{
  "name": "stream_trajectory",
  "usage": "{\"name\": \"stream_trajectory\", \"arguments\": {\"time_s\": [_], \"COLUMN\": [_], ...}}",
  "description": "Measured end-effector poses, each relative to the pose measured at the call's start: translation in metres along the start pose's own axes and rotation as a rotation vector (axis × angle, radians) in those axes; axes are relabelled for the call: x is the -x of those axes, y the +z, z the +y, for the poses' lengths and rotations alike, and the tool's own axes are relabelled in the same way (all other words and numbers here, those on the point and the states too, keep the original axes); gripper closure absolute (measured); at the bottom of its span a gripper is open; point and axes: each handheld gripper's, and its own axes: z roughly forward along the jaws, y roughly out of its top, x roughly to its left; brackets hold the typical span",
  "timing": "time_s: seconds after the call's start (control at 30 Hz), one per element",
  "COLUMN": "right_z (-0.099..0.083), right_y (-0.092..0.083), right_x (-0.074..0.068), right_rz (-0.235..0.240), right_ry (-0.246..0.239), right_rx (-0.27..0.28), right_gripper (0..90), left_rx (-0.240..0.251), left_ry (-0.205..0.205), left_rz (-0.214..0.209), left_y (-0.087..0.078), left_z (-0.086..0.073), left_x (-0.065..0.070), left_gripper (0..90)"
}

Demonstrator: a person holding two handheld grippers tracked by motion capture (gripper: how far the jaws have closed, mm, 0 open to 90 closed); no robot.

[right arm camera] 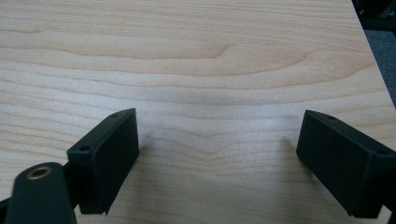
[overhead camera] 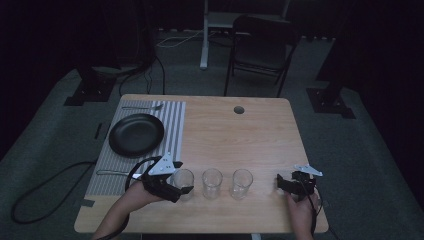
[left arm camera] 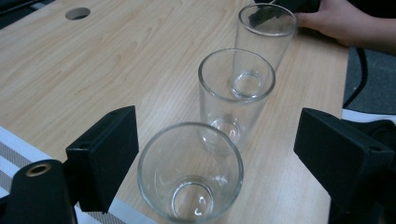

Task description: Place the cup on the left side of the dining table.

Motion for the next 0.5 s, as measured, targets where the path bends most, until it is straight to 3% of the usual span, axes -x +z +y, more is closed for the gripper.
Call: {"name": "stream_trajectory", "arguments": {"time_s": [0.27,0.5], "right_z": [0.0,0.0], "right_y": [0.0,0.0], "right_x": [0.0,0.0], "right_rz": [0.0,0.0], "right_ry": [0.0,0.0], "right_rx": [0.0,0.0], "right_gripper": [12.5,12.4], "left_rx": [-0.046,-0.098], "left_ry": [0.023,0.047], "left_rz": [0.002,-0.021], "left_y": [0.016,0.029], "left_z": [0.016,0.027], "left_x": [0.002,0.006], "left_gripper": [14.2,14.2]}}
